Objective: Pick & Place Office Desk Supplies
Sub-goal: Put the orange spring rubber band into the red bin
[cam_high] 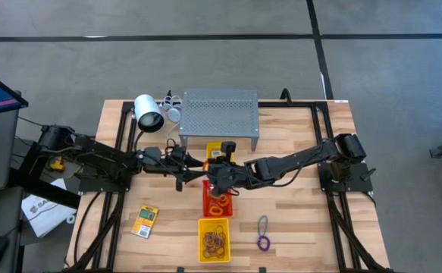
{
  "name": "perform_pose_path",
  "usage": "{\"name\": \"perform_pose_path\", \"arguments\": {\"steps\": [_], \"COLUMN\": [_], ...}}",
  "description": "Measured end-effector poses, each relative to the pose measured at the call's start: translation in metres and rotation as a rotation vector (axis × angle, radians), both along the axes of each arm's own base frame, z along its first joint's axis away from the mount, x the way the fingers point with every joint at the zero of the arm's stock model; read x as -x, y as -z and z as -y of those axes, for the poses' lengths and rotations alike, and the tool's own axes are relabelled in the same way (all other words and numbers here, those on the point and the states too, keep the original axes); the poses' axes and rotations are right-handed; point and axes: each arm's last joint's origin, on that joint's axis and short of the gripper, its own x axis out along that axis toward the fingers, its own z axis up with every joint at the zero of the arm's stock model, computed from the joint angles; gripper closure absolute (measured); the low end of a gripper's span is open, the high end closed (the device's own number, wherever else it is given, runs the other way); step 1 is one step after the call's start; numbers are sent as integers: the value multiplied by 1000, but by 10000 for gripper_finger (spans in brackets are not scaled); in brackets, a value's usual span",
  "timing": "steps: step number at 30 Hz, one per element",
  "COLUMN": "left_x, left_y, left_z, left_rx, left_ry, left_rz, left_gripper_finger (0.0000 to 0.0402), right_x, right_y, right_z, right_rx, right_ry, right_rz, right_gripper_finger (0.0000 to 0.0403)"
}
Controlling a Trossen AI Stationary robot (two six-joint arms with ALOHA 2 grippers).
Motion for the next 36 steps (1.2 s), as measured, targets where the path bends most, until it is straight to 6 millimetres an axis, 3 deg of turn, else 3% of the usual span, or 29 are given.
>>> {"name": "perform_pose_path", "arguments": {"steps": [16, 36], "left_x": [0, 0], "left_y": [-3, -3], "left_z": [0, 0], "left_rx": [3, 3], "left_ry": [0, 0], "left_rz": [32, 31], "left_gripper_finger": [206, 378], "right_x": [-3, -4], "right_y": [-2, -1], "right_z": [4, 3], "right_rx": [-19, -36], "right_ry": [-13, -33], "right_rz": [26, 24], "right_gripper_finger": [392, 392]}}
